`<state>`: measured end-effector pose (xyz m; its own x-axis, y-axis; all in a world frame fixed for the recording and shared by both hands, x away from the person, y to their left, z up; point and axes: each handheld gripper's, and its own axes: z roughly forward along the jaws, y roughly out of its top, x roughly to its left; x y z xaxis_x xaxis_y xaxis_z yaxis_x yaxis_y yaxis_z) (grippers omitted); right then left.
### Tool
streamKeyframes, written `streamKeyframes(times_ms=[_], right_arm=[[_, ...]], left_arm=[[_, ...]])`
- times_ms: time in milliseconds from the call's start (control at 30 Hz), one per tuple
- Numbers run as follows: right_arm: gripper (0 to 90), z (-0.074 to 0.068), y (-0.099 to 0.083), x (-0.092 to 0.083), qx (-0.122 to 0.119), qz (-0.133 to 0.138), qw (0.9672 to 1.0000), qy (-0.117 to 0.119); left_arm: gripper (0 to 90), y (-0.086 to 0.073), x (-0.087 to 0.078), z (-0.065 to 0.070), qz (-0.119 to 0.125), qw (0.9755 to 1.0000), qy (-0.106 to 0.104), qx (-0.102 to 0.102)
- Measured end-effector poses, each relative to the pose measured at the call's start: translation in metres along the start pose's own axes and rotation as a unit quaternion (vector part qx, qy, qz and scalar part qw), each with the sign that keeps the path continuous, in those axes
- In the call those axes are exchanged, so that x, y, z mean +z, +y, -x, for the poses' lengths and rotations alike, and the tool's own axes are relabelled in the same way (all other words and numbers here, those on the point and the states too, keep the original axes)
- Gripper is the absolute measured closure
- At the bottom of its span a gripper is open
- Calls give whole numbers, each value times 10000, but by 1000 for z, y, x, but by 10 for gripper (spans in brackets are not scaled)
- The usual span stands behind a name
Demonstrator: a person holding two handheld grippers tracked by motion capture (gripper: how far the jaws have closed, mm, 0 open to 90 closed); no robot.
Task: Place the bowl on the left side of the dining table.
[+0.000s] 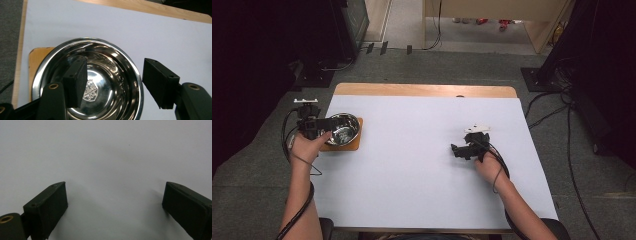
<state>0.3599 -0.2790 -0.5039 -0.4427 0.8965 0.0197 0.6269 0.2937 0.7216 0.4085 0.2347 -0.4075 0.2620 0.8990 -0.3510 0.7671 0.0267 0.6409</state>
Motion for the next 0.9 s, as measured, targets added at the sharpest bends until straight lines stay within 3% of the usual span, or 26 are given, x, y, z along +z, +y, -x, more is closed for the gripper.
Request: streamKeyframes(times_ms=[533, 900], right_arm=[[57, 0, 0, 0, -6, 1, 10000, 0], [57, 0, 0, 0, -2, -1, 10000, 0]], left_arm=[[340, 1, 16, 35, -157, 9992, -249, 287], [329, 0, 27, 61, -229, 9969, -515, 548]])
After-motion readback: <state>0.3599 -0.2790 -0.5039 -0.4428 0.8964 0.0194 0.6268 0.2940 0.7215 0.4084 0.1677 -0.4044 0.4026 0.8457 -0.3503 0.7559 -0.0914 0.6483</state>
